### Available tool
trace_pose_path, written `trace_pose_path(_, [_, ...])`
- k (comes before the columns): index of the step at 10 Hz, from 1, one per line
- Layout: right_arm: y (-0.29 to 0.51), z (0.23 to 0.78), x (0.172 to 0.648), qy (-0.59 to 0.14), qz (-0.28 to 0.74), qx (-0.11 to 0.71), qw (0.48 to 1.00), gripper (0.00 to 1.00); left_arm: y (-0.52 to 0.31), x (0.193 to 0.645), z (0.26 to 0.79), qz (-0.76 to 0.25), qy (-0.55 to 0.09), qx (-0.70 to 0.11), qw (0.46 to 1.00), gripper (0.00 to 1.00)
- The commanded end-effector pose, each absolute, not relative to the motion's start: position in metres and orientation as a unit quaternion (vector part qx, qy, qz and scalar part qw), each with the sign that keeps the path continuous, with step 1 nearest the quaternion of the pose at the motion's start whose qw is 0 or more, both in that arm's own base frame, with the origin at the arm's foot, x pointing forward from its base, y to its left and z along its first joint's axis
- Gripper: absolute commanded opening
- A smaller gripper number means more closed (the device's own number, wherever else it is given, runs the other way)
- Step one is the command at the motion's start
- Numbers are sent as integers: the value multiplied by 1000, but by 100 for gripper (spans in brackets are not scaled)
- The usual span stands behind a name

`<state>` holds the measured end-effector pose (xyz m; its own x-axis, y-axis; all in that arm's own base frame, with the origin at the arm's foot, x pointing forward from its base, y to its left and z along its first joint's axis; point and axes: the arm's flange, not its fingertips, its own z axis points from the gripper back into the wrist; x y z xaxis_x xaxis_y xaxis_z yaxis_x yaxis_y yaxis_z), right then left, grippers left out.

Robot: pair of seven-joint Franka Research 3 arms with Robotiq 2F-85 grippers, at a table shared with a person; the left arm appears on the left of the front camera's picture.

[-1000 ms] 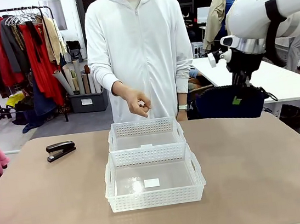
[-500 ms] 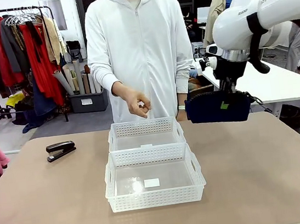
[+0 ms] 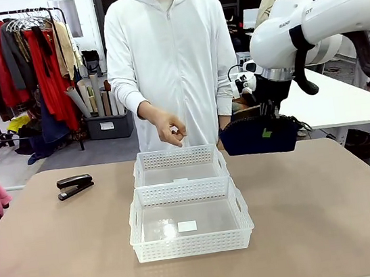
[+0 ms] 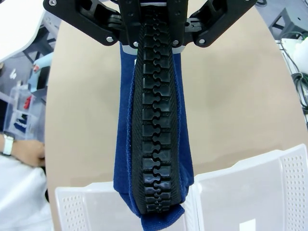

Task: Distribute items into two baskets.
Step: Move the picked Pencil pouch towards the Organizing basket indicated by the person, stopping as directed.

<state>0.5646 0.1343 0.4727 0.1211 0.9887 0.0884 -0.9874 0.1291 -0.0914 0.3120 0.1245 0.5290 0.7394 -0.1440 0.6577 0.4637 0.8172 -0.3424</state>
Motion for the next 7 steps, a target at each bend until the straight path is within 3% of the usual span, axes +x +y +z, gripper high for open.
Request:
trace_pose_path(1, [145,475,574,-62,664,-27,744,0,125,312,529,-170,-319,-251,898,100])
trace_pose_path(7, [170,463,582,-68,685,-22,725,0,125,312,529,-170,-319,-251,898,100])
